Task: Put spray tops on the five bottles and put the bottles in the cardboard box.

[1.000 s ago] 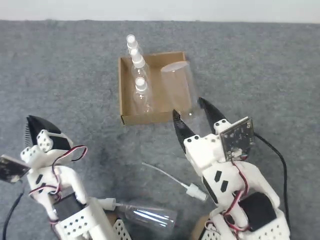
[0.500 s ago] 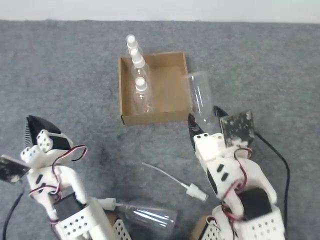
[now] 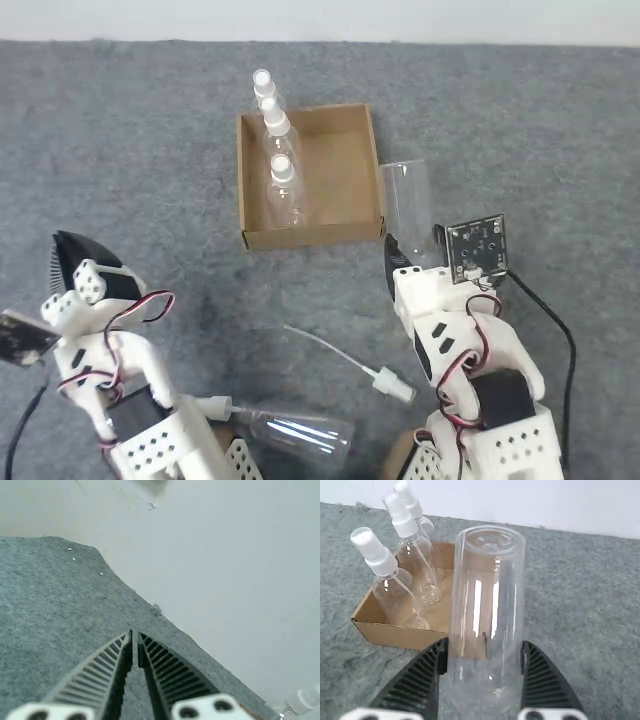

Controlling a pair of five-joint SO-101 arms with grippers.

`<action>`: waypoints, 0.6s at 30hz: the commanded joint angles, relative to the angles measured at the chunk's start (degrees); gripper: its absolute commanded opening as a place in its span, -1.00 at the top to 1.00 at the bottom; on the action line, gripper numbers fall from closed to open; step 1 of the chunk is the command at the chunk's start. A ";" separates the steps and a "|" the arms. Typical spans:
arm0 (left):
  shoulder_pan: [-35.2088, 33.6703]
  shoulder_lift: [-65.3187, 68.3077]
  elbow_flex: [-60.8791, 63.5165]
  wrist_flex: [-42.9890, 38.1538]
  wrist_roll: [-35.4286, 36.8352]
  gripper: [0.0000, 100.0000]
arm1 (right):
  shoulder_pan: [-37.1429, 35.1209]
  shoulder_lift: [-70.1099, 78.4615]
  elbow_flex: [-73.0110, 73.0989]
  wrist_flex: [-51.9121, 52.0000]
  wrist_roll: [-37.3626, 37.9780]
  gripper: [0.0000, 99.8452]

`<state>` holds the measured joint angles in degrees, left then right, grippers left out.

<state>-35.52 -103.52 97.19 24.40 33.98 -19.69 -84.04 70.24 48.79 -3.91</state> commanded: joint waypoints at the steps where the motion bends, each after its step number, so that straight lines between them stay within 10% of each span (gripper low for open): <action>1: 0.00 -0.97 -0.66 -2.11 0.09 0.97 | 0.48 1.45 -1.32 -0.31 -0.62 0.85; 18: 0.09 -0.88 -0.66 -2.11 0.09 0.97 | 0.57 20.97 -3.60 -6.81 -3.87 0.85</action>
<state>-35.52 -103.52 97.19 24.40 33.98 -19.78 -63.65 70.33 43.43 -6.73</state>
